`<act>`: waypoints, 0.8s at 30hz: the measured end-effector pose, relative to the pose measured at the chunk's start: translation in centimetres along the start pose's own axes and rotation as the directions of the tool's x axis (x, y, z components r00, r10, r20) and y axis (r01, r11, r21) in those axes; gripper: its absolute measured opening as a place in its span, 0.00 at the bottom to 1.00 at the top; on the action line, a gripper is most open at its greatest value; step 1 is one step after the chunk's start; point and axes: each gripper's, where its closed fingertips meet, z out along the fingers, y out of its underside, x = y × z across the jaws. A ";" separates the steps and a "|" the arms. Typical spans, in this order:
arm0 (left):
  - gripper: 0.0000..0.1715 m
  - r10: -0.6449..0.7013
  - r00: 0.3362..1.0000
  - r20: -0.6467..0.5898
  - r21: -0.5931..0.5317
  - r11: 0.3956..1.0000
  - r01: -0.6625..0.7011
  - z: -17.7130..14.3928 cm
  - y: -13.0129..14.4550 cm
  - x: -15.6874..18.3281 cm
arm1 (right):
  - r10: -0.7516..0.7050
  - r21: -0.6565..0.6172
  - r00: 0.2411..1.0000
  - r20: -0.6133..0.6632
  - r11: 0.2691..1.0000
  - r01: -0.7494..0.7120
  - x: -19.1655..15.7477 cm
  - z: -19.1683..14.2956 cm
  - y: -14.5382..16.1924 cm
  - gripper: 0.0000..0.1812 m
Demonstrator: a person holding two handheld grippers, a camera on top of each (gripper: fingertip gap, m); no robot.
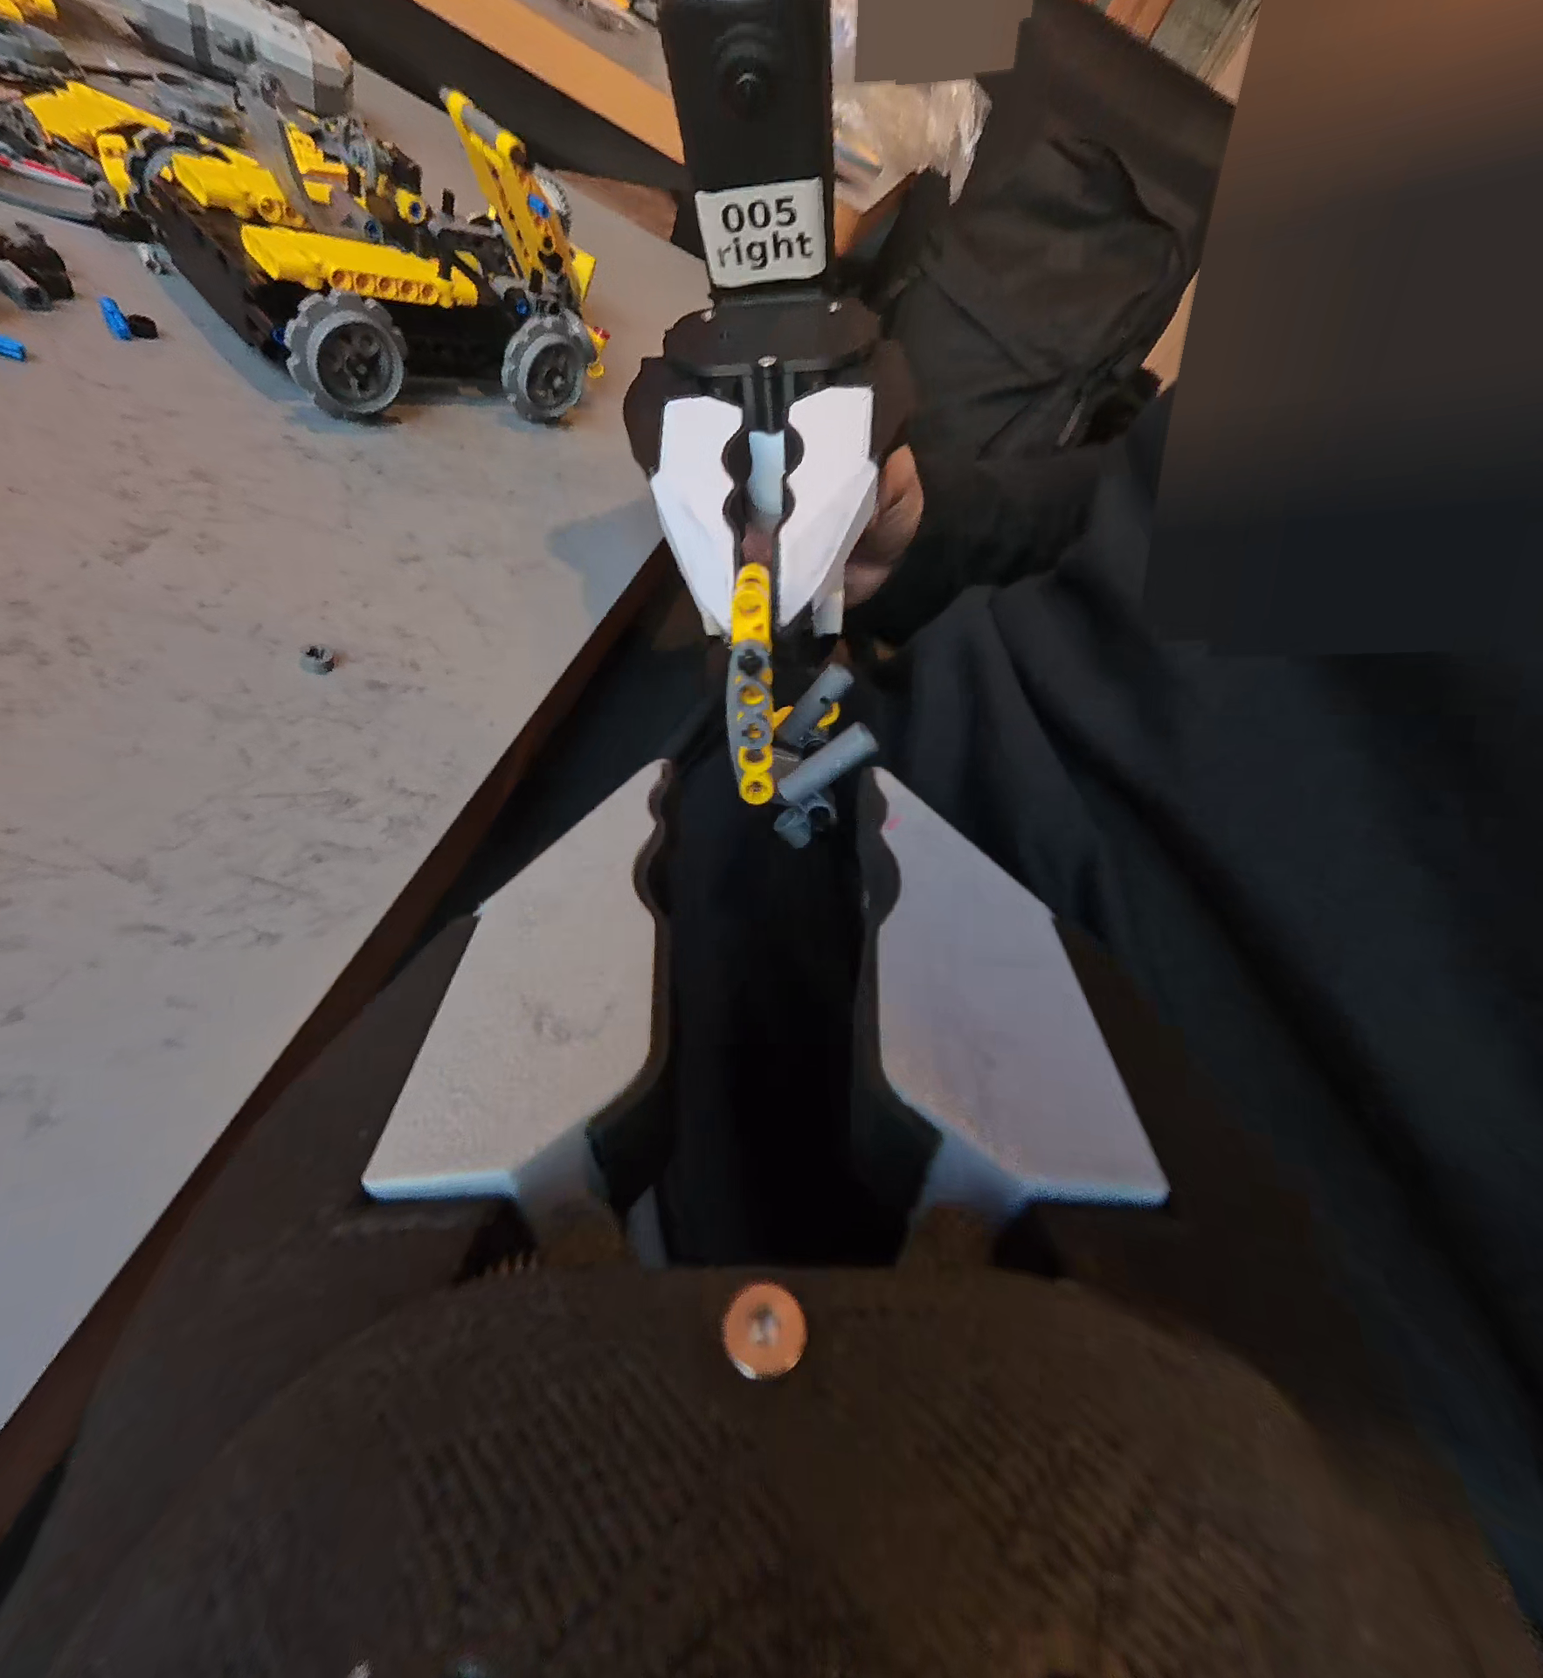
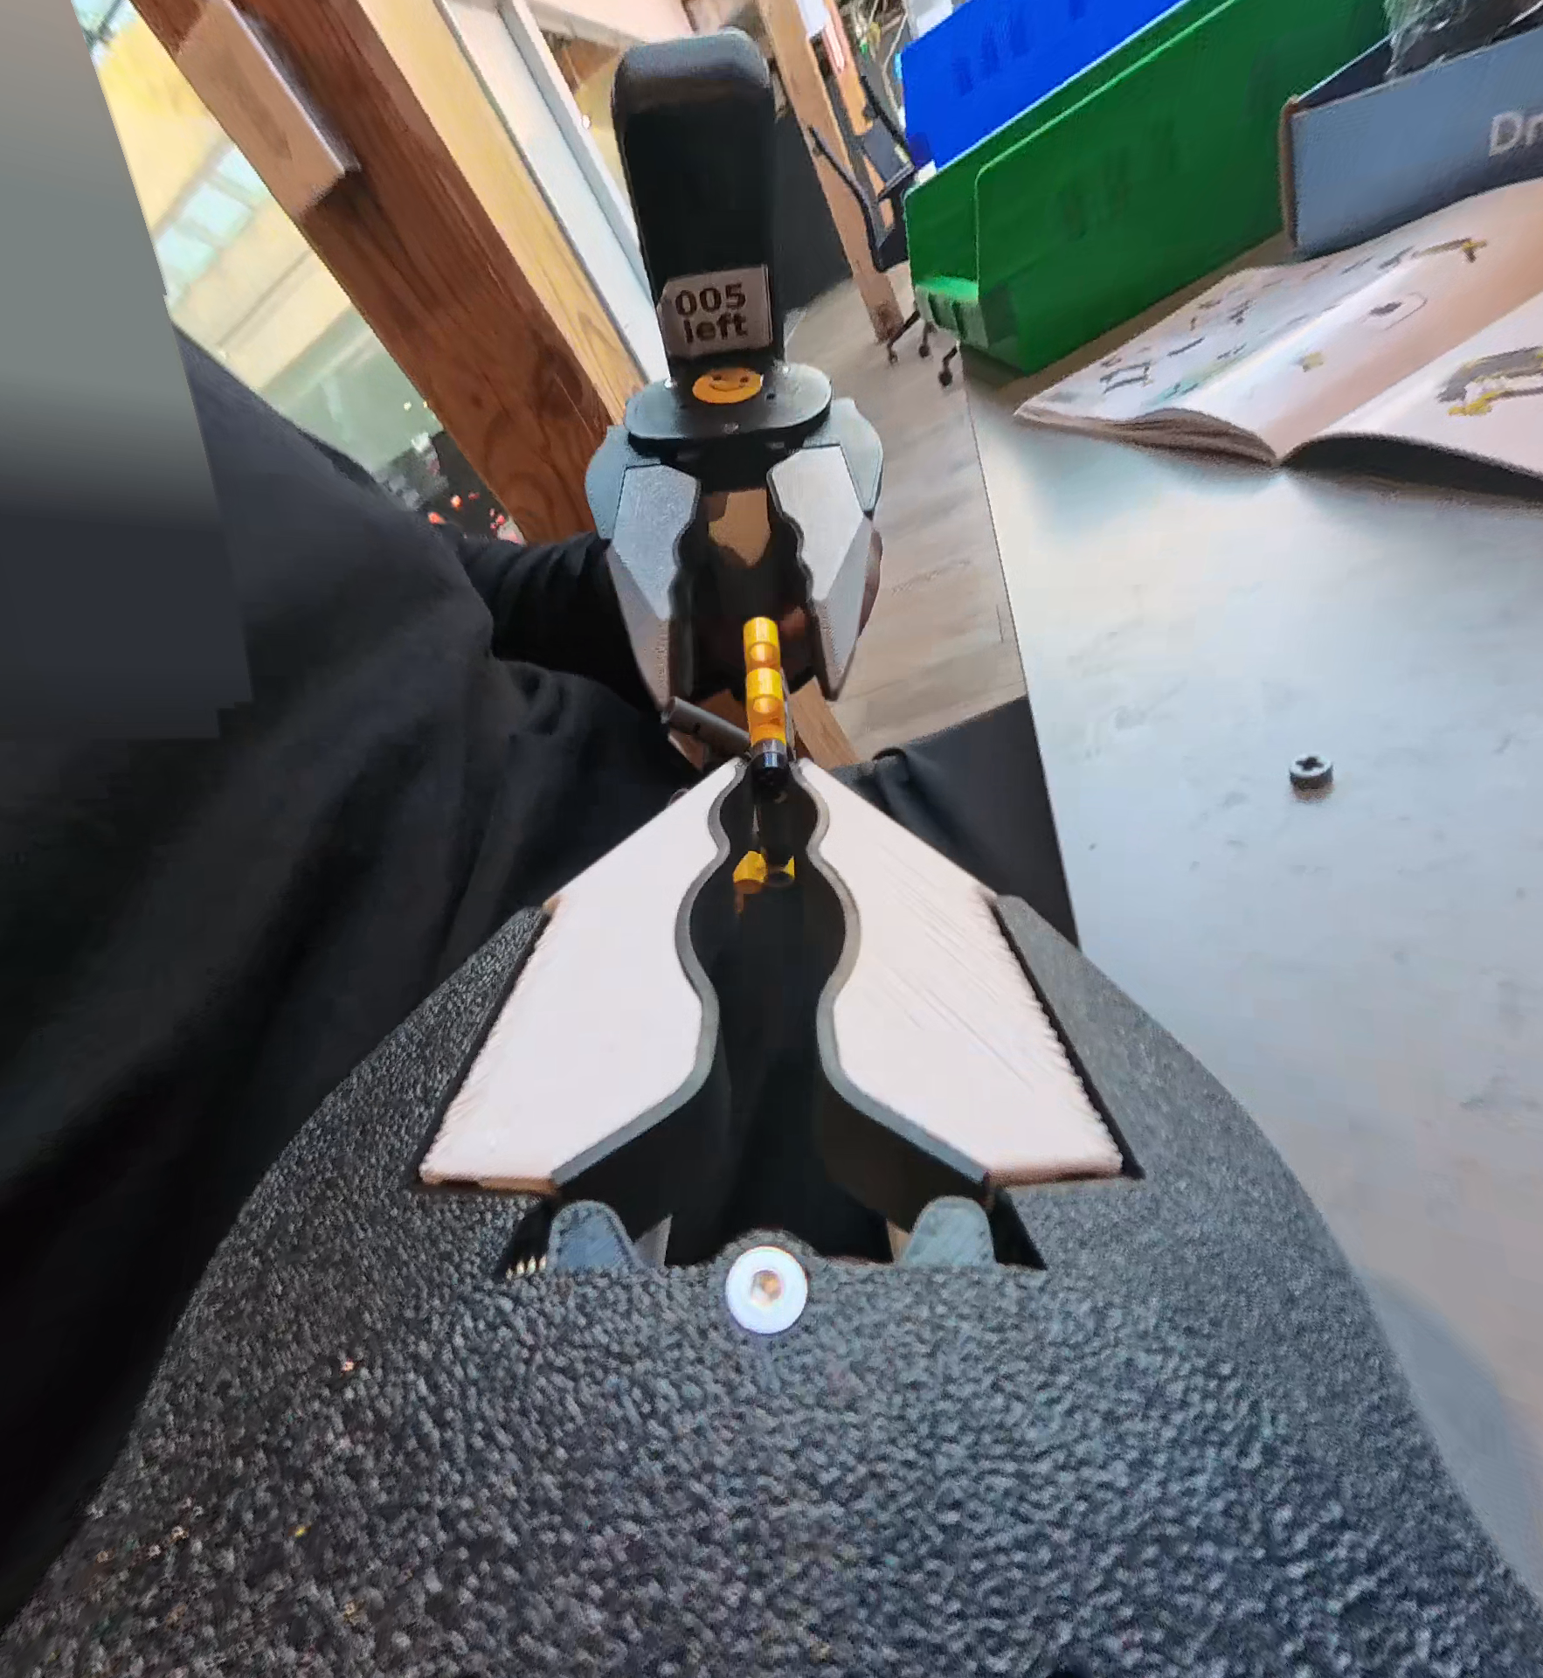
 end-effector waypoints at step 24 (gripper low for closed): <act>0.12 -0.193 0.981 -0.015 0.204 0.960 0.192 -1.8 -4.2 -3.8 | -0.100 0.072 0.978 -0.181 0.991 0.115 2.2 0.9 -3.9 0.12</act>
